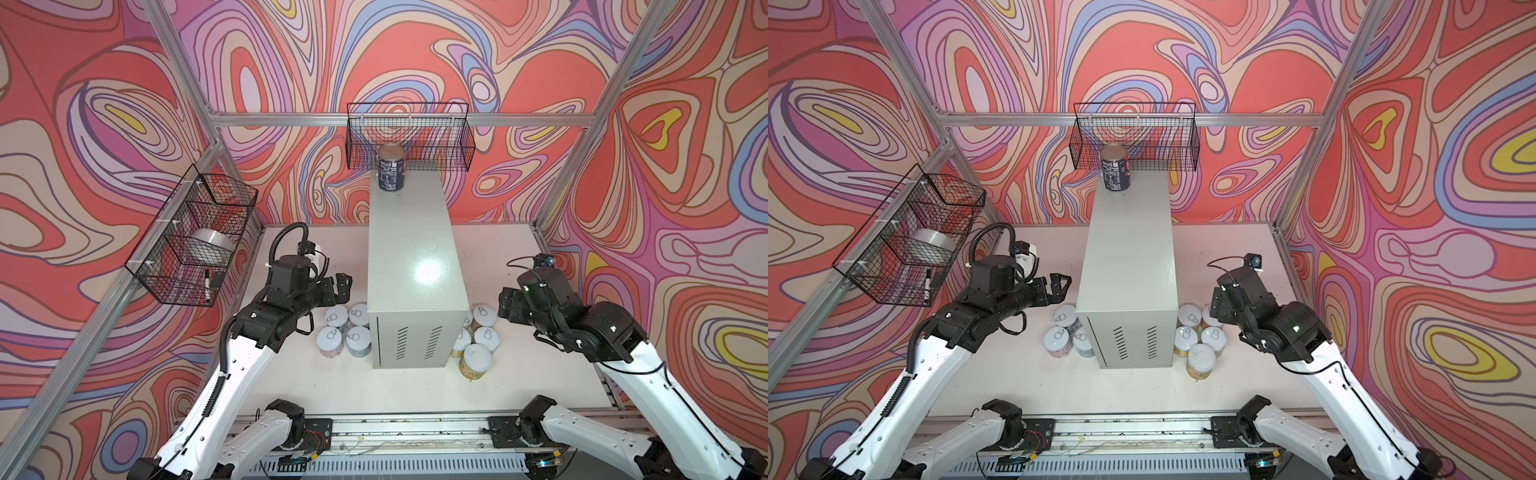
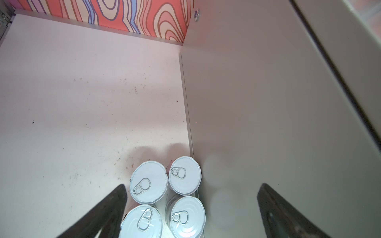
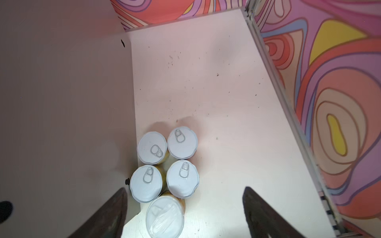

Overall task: Place and organize the canned foods onto the counter
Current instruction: 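Lower the right gripper over the cans beside the cabinet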

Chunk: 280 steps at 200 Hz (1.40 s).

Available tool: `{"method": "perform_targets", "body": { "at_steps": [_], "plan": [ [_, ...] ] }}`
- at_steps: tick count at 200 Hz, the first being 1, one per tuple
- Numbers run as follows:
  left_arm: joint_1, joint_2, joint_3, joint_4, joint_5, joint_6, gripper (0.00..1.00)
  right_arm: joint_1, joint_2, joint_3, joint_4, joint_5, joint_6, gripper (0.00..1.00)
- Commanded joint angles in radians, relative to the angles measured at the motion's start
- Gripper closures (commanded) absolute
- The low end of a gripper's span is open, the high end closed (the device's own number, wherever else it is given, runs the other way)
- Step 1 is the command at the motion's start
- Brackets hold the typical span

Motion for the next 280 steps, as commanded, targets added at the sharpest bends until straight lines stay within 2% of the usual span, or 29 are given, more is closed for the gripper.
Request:
{"method": "perform_targets", "body": {
  "at_steps": [1, 27, 41, 58, 95, 127, 199, 280],
  "plan": [
    [-0.018, -0.01, -0.019, -0.019, -0.032, -0.025, 0.01, -0.001, -0.047, -0.109, -0.028, -0.135, 0.134, 0.09],
    [-0.033, -0.005, -0.032, 0.002, -0.037, -0.031, 0.01, -0.001, -0.097, -0.237, -0.001, -0.221, 0.187, 0.08],
    [-0.045, 0.0, -0.039, 0.017, -0.044, -0.033, 0.01, -0.001, -0.146, -0.32, 0.035, -0.266, 0.208, 0.02],
    [-0.053, 0.011, -0.05, 0.039, -0.042, -0.04, 0.02, -0.001, -0.2, -0.387, 0.073, -0.29, 0.205, 0.02],
    [-0.065, 0.023, -0.071, 0.072, -0.042, -0.047, 0.02, 0.0, -0.242, -0.424, 0.109, -0.309, 0.18, 0.02],
    [-0.065, 0.028, -0.073, 0.076, -0.049, -0.046, 0.02, 0.006, -0.214, -0.427, 0.119, -0.316, 0.164, 0.02],
    [-0.067, 0.026, -0.09, 0.086, -0.068, -0.038, 0.02, 0.077, -0.112, -0.445, 0.152, -0.24, 0.176, 0.04],
    [-0.066, 0.068, -0.107, 0.127, -0.054, -0.036, 0.02, 0.138, -0.053, -0.538, 0.282, -0.294, 0.22, 0.03]
  ]
}}
